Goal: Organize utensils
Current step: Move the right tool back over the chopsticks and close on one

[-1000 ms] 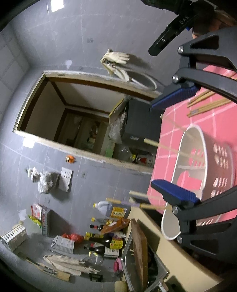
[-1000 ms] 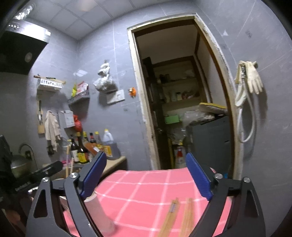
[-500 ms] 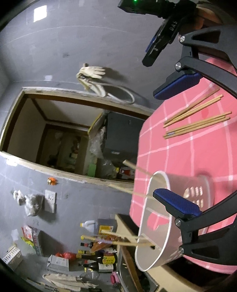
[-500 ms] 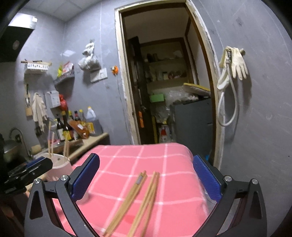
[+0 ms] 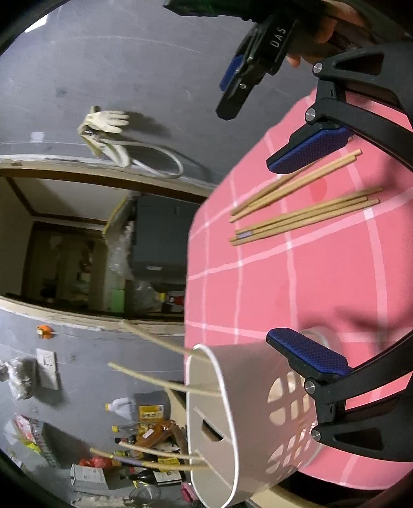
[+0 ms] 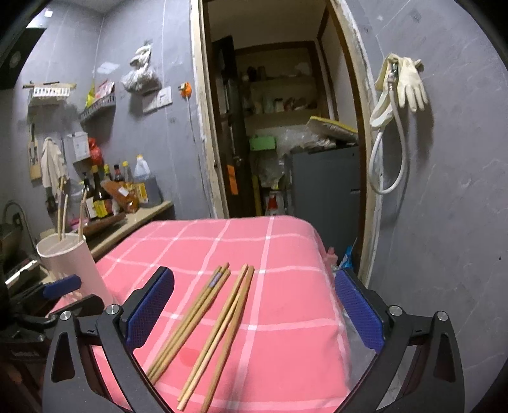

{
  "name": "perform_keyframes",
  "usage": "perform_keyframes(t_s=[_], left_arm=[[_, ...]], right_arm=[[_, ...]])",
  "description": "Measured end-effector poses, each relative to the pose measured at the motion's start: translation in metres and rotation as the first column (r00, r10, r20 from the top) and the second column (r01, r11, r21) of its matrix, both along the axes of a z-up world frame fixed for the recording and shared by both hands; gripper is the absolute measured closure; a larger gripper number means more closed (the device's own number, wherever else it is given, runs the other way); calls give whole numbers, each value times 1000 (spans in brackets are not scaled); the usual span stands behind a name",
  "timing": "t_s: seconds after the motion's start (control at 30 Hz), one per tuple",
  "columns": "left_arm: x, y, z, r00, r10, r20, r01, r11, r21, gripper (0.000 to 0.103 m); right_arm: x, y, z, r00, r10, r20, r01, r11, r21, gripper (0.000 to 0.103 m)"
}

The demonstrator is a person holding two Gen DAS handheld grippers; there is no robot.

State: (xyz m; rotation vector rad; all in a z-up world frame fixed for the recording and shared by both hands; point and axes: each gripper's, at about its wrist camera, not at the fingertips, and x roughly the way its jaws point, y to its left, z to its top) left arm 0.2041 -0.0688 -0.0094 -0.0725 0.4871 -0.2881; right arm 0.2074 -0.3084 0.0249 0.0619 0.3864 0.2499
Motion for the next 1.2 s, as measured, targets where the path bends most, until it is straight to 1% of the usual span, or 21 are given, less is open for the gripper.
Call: perform_keyframes(t_s=[0.03, 0.1, 0.23, 0.3, 0.37, 0.4, 0.47, 0.5, 0.57, 0.63, 0.7, 0.8, 0.87, 0.97, 1.07, 1.2], left_arm=[[3, -2, -3, 1000, -2, -13, 2, 1000, 9, 8], [7, -5, -8, 999, -10, -38, 10, 1000, 17, 8], [12, -11, -14, 997, -26, -69, 29, 999, 36, 11], [17, -15, -16, 996, -39, -85, 43, 998, 45, 16], [22, -17, -18, 993, -47, -106, 52, 998, 44, 23], [25, -17, -19, 992, -48, -116, 53, 998, 42, 25], [32, -17, -21, 988, -49, -145, 55, 998, 36, 32], [36, -17, -23, 985, -50, -166, 56, 998, 32, 34], [42, -18, -25, 979, -52, -197, 58, 998, 27, 42], [49, -19, -29, 971, -57, -231, 64, 998, 23, 46], [55, -21, -30, 966, -57, -252, 65, 997, 27, 48], [62, -25, -33, 958, -64, -279, 77, 996, 36, 54], [66, -27, -36, 953, -62, -296, 78, 996, 41, 60], [74, -29, -41, 942, -56, -331, 76, 996, 47, 65], [81, -30, -46, 931, -55, -360, 77, 996, 47, 68], [88, -32, -48, 931, -59, -360, 80, 996, 45, 68]], right_arm=[[3, 0, -2, 1000, 6, -13, -6, 1000, -6, 7], [9, 2, -4, 999, 15, -39, -16, 1000, -17, 15], [18, 2, -11, 995, 37, -87, -39, 999, -17, 21], [23, 3, -15, 993, 47, -112, -50, 999, -19, 26], [27, 5, -18, 989, 50, -138, -54, 998, -27, 29], [28, 5, -20, 987, 53, -150, -57, 998, -28, 33], [31, 6, -23, 984, 58, -170, -65, 997, -33, 40], [32, 7, -24, 982, 60, -178, -68, 997, -35, 44], [36, 8, -26, 978, 68, -199, -77, 996, -40, 49], [40, 10, -29, 972, 74, -224, -87, 995, -49, 53], [44, 12, -31, 966, 80, -246, -97, 994, -55, 57], [51, 15, -37, 955, 88, -285, -111, 992, -65, 63], [56, 17, -40, 948, 91, -306, -118, 991, -71, 66], [62, 21, -45, 936, 94, -339, -128, 989, -79, 69], [68, 23, -50, 924, 96, -371, -136, 987, -83, 71], [76, 25, -54, 913, 93, -398, -139, 986, -88, 72]])
